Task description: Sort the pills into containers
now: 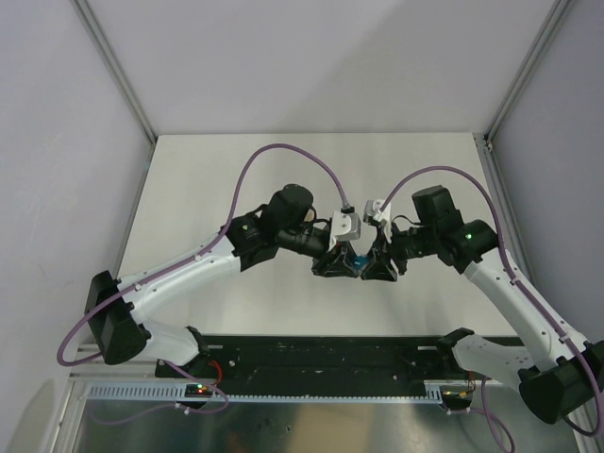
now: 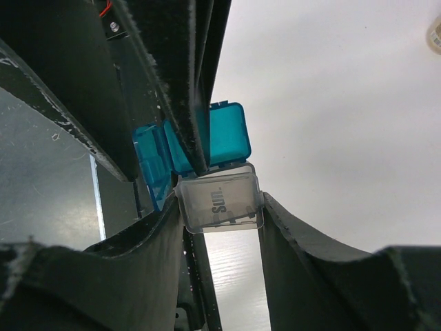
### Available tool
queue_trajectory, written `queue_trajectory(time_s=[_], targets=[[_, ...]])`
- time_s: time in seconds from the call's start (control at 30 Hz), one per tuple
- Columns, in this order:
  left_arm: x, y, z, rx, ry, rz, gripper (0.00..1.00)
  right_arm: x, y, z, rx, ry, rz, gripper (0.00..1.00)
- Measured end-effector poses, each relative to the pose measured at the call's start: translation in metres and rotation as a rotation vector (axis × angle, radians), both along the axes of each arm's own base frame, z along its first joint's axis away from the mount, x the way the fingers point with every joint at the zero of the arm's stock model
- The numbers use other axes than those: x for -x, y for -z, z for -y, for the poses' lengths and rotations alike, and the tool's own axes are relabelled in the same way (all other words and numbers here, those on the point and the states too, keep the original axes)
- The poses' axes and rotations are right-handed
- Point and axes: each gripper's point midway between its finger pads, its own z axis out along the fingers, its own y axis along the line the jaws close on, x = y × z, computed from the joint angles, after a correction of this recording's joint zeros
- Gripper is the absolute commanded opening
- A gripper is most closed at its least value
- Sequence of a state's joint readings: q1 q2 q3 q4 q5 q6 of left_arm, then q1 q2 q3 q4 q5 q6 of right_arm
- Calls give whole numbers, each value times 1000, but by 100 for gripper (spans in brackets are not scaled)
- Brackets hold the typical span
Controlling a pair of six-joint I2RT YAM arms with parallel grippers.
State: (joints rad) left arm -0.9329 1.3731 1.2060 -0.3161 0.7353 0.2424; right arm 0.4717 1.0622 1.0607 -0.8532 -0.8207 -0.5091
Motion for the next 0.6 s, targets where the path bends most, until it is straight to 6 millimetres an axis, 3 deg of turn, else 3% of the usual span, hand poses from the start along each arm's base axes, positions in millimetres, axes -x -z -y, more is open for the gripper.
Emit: queue_trajectory(time_s=[0.23, 0.6], targets=[[-2, 1, 0, -6, -12, -3, 65, 1, -2, 0, -3, 0, 6, 0], [0, 0, 1, -5, -11, 2, 69, 0, 0, 1, 3, 6, 1, 0]])
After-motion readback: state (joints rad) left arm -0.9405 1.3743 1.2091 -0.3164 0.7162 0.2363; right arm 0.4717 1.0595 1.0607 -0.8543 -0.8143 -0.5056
